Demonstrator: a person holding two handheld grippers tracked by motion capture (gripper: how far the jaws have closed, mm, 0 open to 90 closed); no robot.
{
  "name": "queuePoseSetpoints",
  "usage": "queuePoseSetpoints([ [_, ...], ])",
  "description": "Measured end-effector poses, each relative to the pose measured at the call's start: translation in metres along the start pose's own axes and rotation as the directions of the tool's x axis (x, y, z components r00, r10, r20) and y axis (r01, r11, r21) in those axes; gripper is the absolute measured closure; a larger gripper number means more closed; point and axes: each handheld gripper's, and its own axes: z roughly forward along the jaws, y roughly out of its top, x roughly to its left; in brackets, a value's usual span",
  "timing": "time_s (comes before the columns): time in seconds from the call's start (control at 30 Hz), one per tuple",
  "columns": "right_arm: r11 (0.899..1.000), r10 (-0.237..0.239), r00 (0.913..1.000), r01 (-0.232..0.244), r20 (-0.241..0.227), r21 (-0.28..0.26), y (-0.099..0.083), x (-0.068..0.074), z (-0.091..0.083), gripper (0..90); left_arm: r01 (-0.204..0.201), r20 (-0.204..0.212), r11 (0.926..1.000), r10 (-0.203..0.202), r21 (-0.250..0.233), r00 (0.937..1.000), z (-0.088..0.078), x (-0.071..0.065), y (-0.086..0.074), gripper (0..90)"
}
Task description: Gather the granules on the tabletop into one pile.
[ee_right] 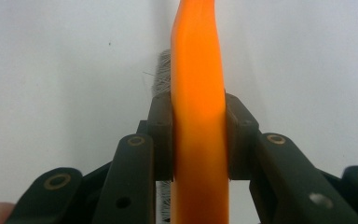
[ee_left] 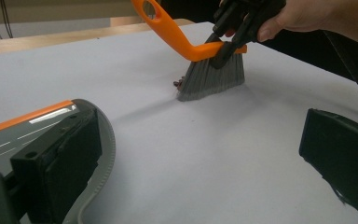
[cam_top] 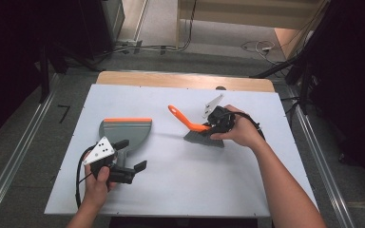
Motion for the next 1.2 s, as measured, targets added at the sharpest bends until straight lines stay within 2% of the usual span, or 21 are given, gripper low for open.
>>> queuePoseSetpoints([
  [0.2,1.000,0.019,0.9998,-0.019,0.003,-0.004,0.002,0.003,-0.008,68.2,0.001,0.002,1.0000,-0.001,-0.001,1.0000,0.000,0.000,0.000,0.0],
  [0.3,1.000,0.006,0.9999,-0.006,-0.016,-0.026,0.002,0.006,-0.017,68.2,0.000,0.000,1.0000,0.000,0.003,1.0000,0.000,0.000,0.000,0.0],
  [0.33,1.000,0.022,0.9995,-0.022,-0.023,-0.022,0.002,0.009,-0.022,68.2,0.001,0.001,1.0000,-0.001,0.002,1.0000,0.001,0.000,0.000,0.0],
  [0.43,0.998,0.015,0.9995,-0.013,0.029,-0.061,0.002,0.012,-0.040,68.2,0.000,0.002,1.0000,0.000,0.001,1.0000,0.001,-0.001,0.000,0.0],
  [0.5,0.995,0.060,0.9964,-0.054,0.060,-0.086,0.000,0.013,-0.052,68.1,-0.001,0.002,1.0000,0.001,0.001,1.0000,0.001,-0.001,0.000,0.0],
  [0.57,0.990,0.105,0.9877,-0.094,0.116,-0.103,-0.002,0.013,-0.061,68.1,-0.001,0.002,1.0000,0.001,0.001,1.0000,0.001,-0.001,0.000,0.0],
  [0.6,0.987,0.139,0.9795,-0.125,0.146,-0.102,-0.005,0.012,-0.064,68.1,-0.002,0.004,1.0000,0.002,0.000,1.0000,0.001,-0.002,0.000,0.0],
  [0.63,0.981,0.185,0.9679,-0.170,0.171,-0.096,-0.007,0.011,-0.065,68.1,-0.002,0.004,1.0000,0.002,0.002,1.0000,0.001,-0.002,0.000,0.0],
  [0.67,0.968,0.245,0.9510,-0.231,0.189,-0.092,-0.011,0.009,-0.064,68.0,-0.002,0.004,1.0000,0.002,0.002,1.0000,0.001,-0.002,0.001,0.0],
  [0.7,0.953,0.301,0.9300,-0.290,0.210,-0.085,-0.014,0.008,-0.063,68.0,-0.004,0.004,1.0000,0.004,0.002,1.0000,0.001,-0.002,0.001,0.0],
  [0.73,0.933,0.361,0.9020,-0.351,0.237,-0.083,-0.017,0.007,-0.060,68.0,-0.003,0.004,1.0000,0.003,0.001,1.0000,0.001,-0.003,0.001,0.0],
  [0.77,0.921,0.390,0.8824,-0.382,0.263,-0.082,-0.020,0.006,-0.058,68.0,-0.004,0.003,1.0000,0.004,0.001,1.0000,0.001,-0.003,0.001,0.0],
  [0.8,0.909,0.413,0.8598,-0.409,0.300,-0.080,-0.024,0.005,-0.054,68.1,-0.003,0.003,1.0000,0.003,0.000,1.0000,0.001,-0.003,0.001,0.0],
  [0.83,0.895,0.439,0.8287,-0.439,0.347,-0.083,-0.029,0.004,-0.049,68.1,-0.003,0.003,1.0000,0.003,-0.001,1.0000,0.001,-0.003,0.001,0.0],
  [0.87,0.888,0.447,0.8062,-0.454,0.387,-0.080,-0.034,0.003,-0.045,68.1,-0.004,0.003,1.0000,0.004,0.000,1.0000,0.001,-0.003,0.001,0.0],
  [0.93,0.871,0.464,0.7678,-0.486,0.442,-0.070,-0.040,0.003,-0.037,68.2,-0.004,0.004,1.0000,0.004,0.003,1.0000,0.001,-0.002,0.001,0.0],
  [0.97,0.855,0.482,0.7398,-0.513,0.469,-0.070,-0.042,0.005,-0.030,68.3,-0.005,0.005,1.0000,0.005,0.003,1.0000,0.002,-0.002,0.001,0.0],
  [1.03,0.839,0.499,0.7014,-0.537,0.509,-0.082,-0.044,0.008,-0.022,68.4,-0.005,0.005,1.0000,0.005,0.006,1.0000,0.002,-0.002,0.001,0.0],
  [1.07,0.825,0.526,0.6831,-0.555,0.507,-0.108,-0.043,0.010,-0.021,68.5,-0.005,0.005,1.0000,0.005,0.006,1.0000,0.002,-0.002,0.001,0.0],
  [1.1,0.800,0.559,0.6544,-0.588,0.509,-0.123,-0.041,0.014,-0.019,68.7,-0.003,0.003,1.0000,0.003,0.005,1.0000,0.002,-0.002,0.001,0.0],
  [1.2,0.792,0.564,0.6356,-0.597,0.527,-0.128,-0.032,0.022,-0.013,69.0,-0.002,0.003,1.0000,0.002,0.003,1.0000,0.002,-0.002,0.001,0.0],
])
